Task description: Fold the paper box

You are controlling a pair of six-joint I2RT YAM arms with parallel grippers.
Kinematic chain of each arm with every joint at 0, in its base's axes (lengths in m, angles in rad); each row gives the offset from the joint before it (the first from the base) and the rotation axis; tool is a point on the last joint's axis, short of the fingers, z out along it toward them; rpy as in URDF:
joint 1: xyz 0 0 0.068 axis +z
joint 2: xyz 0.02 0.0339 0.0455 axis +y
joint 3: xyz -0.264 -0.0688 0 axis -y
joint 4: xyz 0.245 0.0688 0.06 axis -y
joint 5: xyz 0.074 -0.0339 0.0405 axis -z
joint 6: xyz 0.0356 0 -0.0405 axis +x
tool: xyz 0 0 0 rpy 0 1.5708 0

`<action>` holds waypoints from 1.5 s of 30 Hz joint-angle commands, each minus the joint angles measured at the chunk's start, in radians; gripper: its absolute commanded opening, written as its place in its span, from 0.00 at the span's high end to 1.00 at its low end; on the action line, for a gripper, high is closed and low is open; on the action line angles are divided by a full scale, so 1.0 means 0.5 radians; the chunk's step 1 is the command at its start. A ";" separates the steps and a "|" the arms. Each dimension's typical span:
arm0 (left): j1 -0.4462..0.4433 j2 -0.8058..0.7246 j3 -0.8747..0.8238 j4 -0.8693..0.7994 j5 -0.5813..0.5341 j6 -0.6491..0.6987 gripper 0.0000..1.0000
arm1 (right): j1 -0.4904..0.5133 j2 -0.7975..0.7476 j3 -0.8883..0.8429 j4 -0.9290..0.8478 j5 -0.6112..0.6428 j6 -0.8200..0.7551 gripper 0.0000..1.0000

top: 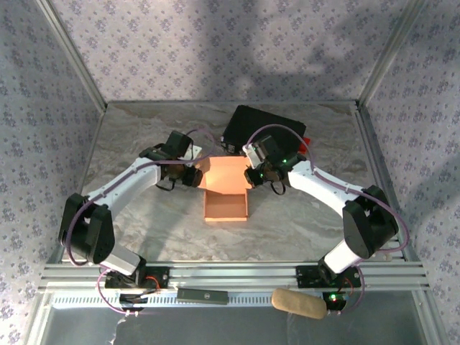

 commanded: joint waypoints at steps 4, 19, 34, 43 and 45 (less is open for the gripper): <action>-0.019 0.064 0.070 0.071 0.189 0.024 0.59 | 0.005 -0.011 0.054 -0.047 0.019 0.015 0.86; -0.143 0.057 0.076 0.128 0.070 -0.236 0.90 | 0.076 -0.008 0.098 -0.076 0.136 0.153 0.96; -0.239 -0.048 0.031 0.425 -0.387 -0.879 0.99 | 0.310 -0.092 -0.025 0.307 0.708 0.857 1.00; -0.224 -0.006 0.017 0.710 -0.463 -0.920 1.00 | 0.379 0.100 -0.060 0.786 0.857 0.948 1.00; -0.218 0.015 0.006 0.748 -0.466 -0.896 1.00 | 0.398 0.132 -0.085 0.903 0.910 0.912 1.00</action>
